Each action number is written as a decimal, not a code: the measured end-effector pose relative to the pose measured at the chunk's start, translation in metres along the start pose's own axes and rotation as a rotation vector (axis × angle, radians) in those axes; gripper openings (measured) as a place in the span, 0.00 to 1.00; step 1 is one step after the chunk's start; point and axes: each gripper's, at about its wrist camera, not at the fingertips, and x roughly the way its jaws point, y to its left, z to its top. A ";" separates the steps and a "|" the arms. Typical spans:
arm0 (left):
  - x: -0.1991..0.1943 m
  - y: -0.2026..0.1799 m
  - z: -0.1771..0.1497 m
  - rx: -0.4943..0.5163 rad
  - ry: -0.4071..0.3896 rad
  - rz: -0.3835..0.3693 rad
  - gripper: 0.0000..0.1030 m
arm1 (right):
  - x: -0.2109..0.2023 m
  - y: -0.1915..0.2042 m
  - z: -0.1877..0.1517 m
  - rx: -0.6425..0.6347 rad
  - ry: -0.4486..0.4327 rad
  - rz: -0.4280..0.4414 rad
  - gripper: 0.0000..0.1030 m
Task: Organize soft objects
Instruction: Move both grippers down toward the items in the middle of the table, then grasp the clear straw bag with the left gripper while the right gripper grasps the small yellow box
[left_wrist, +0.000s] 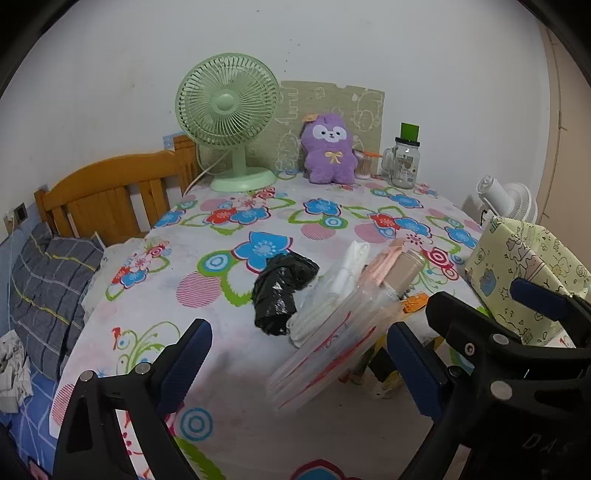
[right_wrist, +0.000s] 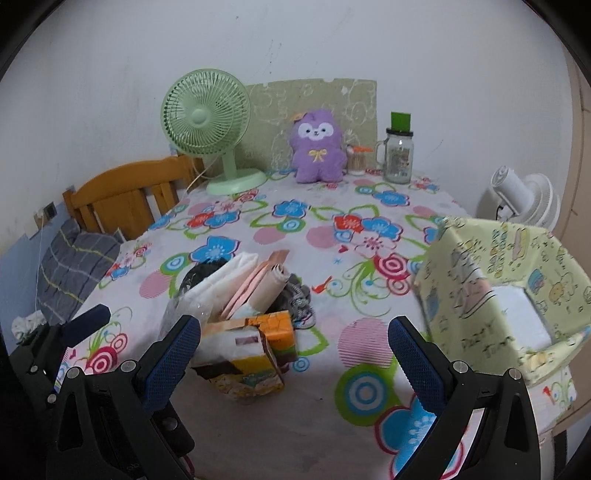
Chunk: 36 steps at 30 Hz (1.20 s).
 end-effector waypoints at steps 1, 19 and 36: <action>0.001 0.002 0.000 0.001 -0.001 -0.001 0.94 | 0.002 0.001 0.000 0.003 0.004 0.010 0.99; 0.009 0.016 0.002 -0.002 -0.006 -0.038 0.68 | 0.021 0.018 0.005 0.017 0.051 0.056 0.92; 0.037 0.027 -0.010 -0.054 0.109 -0.088 0.23 | 0.038 0.039 -0.005 -0.037 0.070 -0.010 0.74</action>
